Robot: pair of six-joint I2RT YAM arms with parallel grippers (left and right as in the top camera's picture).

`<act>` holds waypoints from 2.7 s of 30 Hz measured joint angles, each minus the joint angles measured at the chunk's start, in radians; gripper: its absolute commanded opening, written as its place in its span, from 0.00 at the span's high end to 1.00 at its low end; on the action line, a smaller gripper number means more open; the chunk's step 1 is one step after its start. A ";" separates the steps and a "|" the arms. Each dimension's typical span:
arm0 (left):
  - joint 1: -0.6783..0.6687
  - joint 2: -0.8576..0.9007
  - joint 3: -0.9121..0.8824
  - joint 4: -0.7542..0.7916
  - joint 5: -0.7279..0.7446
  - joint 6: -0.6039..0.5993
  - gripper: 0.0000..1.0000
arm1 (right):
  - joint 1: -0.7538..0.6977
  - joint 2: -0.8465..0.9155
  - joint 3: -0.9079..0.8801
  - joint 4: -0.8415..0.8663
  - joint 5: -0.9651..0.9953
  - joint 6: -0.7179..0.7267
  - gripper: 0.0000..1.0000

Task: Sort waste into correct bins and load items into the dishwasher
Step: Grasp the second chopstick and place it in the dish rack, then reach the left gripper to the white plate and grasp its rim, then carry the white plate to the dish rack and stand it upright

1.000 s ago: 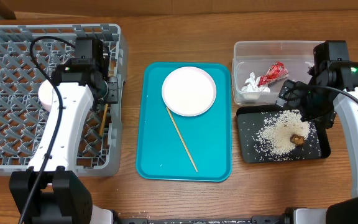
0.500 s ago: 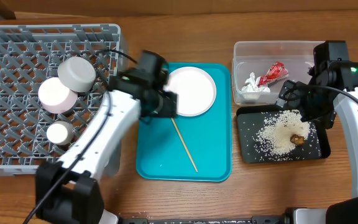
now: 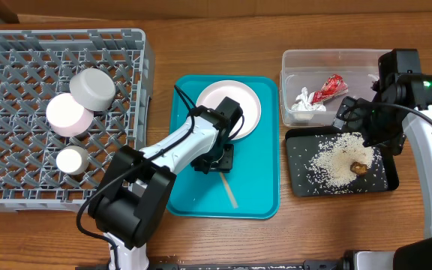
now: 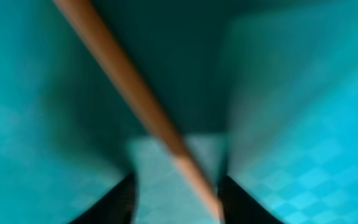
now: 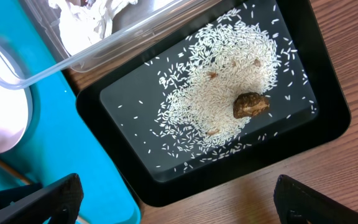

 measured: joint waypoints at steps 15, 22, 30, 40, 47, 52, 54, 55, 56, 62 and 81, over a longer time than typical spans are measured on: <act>0.132 -0.150 0.002 -0.125 -0.060 0.003 0.96 | 0.000 0.000 0.000 -0.002 0.000 -0.001 0.00; 0.315 -0.379 0.107 -0.169 -0.146 0.142 0.96 | 0.000 0.000 0.000 -0.001 0.000 -0.001 0.00; 0.486 -0.411 0.142 -0.100 -0.229 0.370 0.89 | 0.000 0.000 0.000 -0.002 0.000 -0.001 0.00; 0.557 -0.293 0.141 -0.076 -0.200 0.436 0.43 | 0.000 0.000 0.000 -0.003 0.000 0.000 0.00; 0.456 -0.294 0.141 0.001 -0.028 0.437 0.37 | 0.000 0.000 0.000 -0.003 0.000 -0.001 0.00; 0.275 -0.290 0.141 0.135 0.027 0.465 0.33 | 0.000 0.000 0.000 -0.002 0.000 -0.001 0.00; 0.206 -0.273 0.141 0.196 0.034 0.490 0.29 | 0.000 0.000 0.000 -0.003 0.000 -0.001 0.00; 0.171 -0.258 0.141 0.227 0.036 0.505 0.27 | 0.000 0.000 0.000 -0.002 0.000 -0.001 0.00; 0.141 -0.240 0.141 0.253 0.037 0.519 0.25 | 0.000 0.000 0.000 -0.002 0.000 -0.001 0.00; 0.006 -0.072 0.141 0.376 0.044 0.615 0.21 | 0.000 0.000 0.000 -0.003 0.000 -0.003 0.00; -0.035 0.088 0.167 0.118 -0.074 0.646 0.96 | 0.000 0.000 0.000 -0.006 0.000 -0.003 0.00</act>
